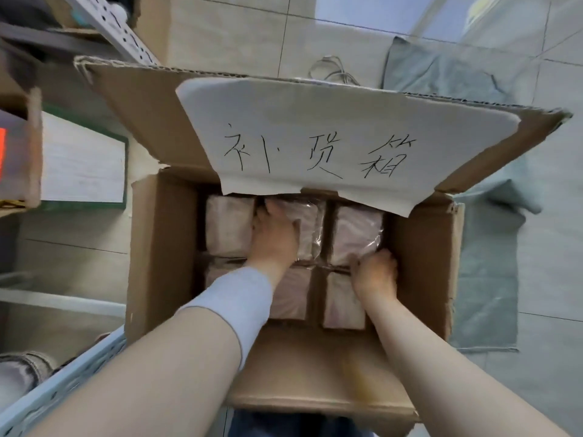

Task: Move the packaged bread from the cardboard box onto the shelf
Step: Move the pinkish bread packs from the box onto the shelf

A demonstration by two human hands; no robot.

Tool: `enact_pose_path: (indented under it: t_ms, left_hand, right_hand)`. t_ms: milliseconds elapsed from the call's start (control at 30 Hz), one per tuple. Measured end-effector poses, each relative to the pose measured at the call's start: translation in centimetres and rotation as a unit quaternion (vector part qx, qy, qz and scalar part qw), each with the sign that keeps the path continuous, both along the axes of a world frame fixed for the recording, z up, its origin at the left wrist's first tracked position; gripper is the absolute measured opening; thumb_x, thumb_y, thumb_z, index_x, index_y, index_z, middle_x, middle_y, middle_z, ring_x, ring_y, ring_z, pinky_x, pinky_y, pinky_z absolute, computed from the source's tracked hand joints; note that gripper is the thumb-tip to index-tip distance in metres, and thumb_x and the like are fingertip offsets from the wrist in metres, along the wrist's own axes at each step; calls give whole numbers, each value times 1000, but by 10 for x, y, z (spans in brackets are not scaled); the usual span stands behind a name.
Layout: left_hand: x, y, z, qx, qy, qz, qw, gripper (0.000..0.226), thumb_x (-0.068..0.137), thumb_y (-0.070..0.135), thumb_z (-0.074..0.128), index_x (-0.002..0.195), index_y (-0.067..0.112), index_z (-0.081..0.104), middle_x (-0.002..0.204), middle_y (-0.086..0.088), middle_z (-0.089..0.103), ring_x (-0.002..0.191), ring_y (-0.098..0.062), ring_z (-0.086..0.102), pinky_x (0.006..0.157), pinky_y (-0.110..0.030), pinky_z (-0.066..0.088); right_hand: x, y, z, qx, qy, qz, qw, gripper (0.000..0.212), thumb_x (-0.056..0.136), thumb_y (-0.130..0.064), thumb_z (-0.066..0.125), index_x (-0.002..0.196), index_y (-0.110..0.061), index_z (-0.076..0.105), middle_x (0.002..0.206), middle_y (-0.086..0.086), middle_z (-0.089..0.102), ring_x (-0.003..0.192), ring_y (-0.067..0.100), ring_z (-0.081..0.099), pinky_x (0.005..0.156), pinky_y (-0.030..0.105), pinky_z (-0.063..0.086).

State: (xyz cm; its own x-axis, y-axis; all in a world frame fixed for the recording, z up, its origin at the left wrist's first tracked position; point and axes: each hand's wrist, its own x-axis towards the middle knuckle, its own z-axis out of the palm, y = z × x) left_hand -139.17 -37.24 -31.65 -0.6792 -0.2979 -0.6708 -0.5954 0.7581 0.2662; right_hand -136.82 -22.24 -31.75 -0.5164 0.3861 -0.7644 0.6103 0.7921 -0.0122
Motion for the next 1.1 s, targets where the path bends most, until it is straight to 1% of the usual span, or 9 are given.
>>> enact_pose_path:
  t_ms: [133, 300, 500, 633, 667, 733, 833, 933, 1100]
  left_hand:
    - [-7, 15, -9, -38, 8, 41, 998, 72, 93, 31, 48, 140, -8, 10, 137, -26, 34, 124, -39, 35, 102, -39, 29]
    - [-5, 11, -6, -8, 70, 139, 988, 63, 85, 20, 62, 132, -4, 27, 134, -24, 40, 124, -36, 39, 103, -38, 32]
    - [-6, 1, -9, 59, 90, 214, 971, 67, 76, 22, 73, 125, -4, 36, 125, -23, 54, 119, -36, 49, 98, -38, 41]
    - [5, -2, 6, 95, 110, 212, 966, 45, 75, 21, 74, 111, 2, 56, 108, -15, 65, 102, -26, 60, 75, -13, 36]
    - [11, -3, 15, 109, 112, 218, 963, 43, 75, 21, 73, 112, 4, 57, 108, -14, 65, 100, -23, 59, 71, -10, 33]
    - [26, -6, 35, 124, 114, 221, 961, 45, 76, 24, 72, 115, 9, 55, 114, -11, 61, 103, -21, 57, 80, -14, 37]
    - [56, -13, 78, 148, 147, 243, 947, 42, 76, 26, 73, 111, 13, 54, 114, -6, 59, 105, -21, 56, 92, -25, 43]
    - [90, -26, 135, 178, 209, 285, 918, 31, 75, 24, 75, 97, 18, 53, 88, 8, 60, 87, -12, 56, 72, -10, 41]
    - [169, -51, 246, 166, 302, 321, 882, 25, 78, 30, 71, 94, 24, 53, 88, 16, 59, 85, 2, 56, 66, -3, 42]
  right_hand:
    - [0, -3, -8, -38, 56, -117, 991, 57, 89, -28, 58, 128, 3, 29, 131, 24, 44, 122, 40, 43, 96, 43, 39]
    - [2, 6, 4, -48, 70, -137, 987, 52, 86, -22, 64, 121, 3, 36, 119, 26, 57, 111, 42, 54, 83, 39, 45]
    - [4, 12, 14, -39, 84, -186, 978, 52, 79, -24, 72, 116, -3, 42, 117, 21, 58, 110, 40, 55, 86, 42, 45]
    - [11, 18, 28, -71, 93, -221, 968, 68, 72, -25, 78, 126, -4, 43, 124, 18, 58, 119, 33, 52, 94, 36, 41]
    - [14, 20, 33, -82, 82, -229, 967, 74, 71, -27, 79, 130, -3, 43, 127, 17, 57, 121, 32, 51, 98, 35, 40]
    - [25, 25, 45, -110, 57, -245, 962, 73, 68, -30, 81, 129, -5, 48, 125, 15, 59, 118, 31, 54, 104, 37, 41]
    - [49, 34, 76, -152, 48, -278, 947, 48, 64, -26, 84, 104, -13, 61, 109, 11, 66, 100, 30, 63, 93, 41, 50]
    - [70, 45, 119, -181, 67, -255, 948, 41, 64, -23, 85, 97, -14, 62, 97, 4, 65, 85, 23, 62, 78, 36, 52]
    - [109, 55, 205, -269, 85, -158, 946, 41, 60, -20, 86, 95, -11, 66, 91, 8, 70, 80, 25, 68, 76, 39, 56]
